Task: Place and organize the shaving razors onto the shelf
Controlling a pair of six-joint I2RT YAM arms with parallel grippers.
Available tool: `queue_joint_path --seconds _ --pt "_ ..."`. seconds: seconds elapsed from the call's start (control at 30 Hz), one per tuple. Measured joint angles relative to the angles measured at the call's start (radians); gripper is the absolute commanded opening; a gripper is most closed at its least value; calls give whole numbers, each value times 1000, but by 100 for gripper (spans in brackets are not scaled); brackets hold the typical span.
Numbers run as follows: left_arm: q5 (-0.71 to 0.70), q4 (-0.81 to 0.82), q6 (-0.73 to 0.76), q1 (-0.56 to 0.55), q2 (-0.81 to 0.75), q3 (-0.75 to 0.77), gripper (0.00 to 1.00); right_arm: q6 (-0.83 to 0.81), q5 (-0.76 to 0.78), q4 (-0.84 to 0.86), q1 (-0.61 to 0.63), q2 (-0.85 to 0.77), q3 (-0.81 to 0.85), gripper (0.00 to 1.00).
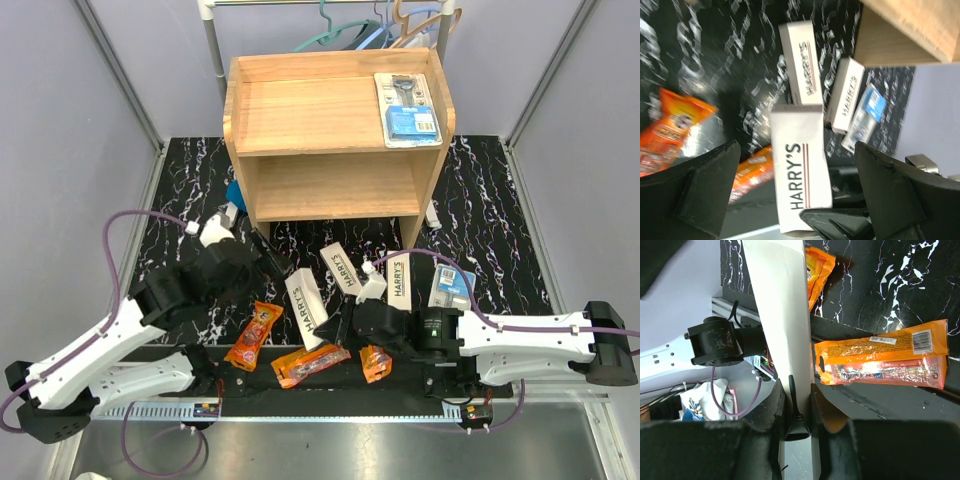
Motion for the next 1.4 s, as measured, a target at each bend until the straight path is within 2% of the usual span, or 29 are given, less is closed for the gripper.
queue_joint_path --seconds 0.27,0.43,0.6,0.8,1.0,1.23,1.4 --pt "-222 -285 134 0 73 215 99 -3 0 0 0 0 0 14" --pt "-357 -381 128 1 73 253 99 -8 1 0 0 0 1 14" --pt "-425 -413 97 5 -33 252 99 -36 8 -16 0 3 35 15" --pt "-452 -438 76 9 -139 236 99 -92 -6 -16 -34 47 151 15" --pt "-435 -438 80 9 -111 178 99 -159 -89 7 -161 112 254 15" --pt "-400 -437 97 9 -105 152 99 -208 -217 94 -339 149 273 16" --pt "-379 -437 101 9 -105 134 99 -228 -276 160 -420 201 294 16"
